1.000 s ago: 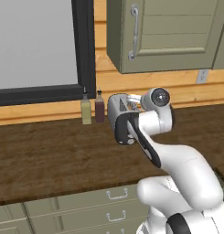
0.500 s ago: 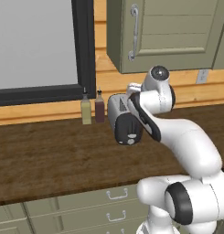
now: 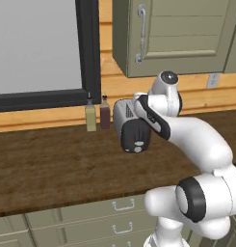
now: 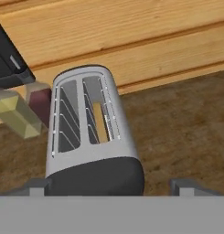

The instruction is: Start the toaster. Once the lever pops up, take the bread to the plate on the dining counter.

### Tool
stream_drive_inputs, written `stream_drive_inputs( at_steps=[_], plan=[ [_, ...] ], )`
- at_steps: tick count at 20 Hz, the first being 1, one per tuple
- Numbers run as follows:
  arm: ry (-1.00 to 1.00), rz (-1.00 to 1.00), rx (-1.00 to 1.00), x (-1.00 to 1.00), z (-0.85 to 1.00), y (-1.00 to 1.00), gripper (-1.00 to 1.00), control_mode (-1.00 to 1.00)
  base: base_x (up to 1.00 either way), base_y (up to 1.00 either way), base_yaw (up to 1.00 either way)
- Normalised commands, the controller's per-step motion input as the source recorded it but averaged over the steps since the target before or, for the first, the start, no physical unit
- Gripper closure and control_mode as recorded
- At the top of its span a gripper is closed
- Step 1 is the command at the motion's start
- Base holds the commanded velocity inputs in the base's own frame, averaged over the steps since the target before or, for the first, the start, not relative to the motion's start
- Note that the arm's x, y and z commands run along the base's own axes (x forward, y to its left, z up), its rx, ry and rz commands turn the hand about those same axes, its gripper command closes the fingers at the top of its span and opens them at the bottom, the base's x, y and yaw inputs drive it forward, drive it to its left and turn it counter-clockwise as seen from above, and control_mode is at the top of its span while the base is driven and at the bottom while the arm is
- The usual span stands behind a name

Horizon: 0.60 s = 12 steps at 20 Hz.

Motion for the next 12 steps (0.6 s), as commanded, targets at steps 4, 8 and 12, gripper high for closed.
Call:
stream_drive_inputs(
  at_steps=[4,8,12],
  plan=[
    [0.01,0.14,0.0,0.17,-0.17,0.01,-1.0,-1.0,0.0,0.0,0.0],
    [0.0,0.01,0.0,0.01,0.0,0.0,-1.0,-1.0,0.0,0.0,0.0],
    [0.0,0.0,0.0,0.0,0.01,0.0,-1.0,-1.0,0.0,0.0,0.0]
  ],
)
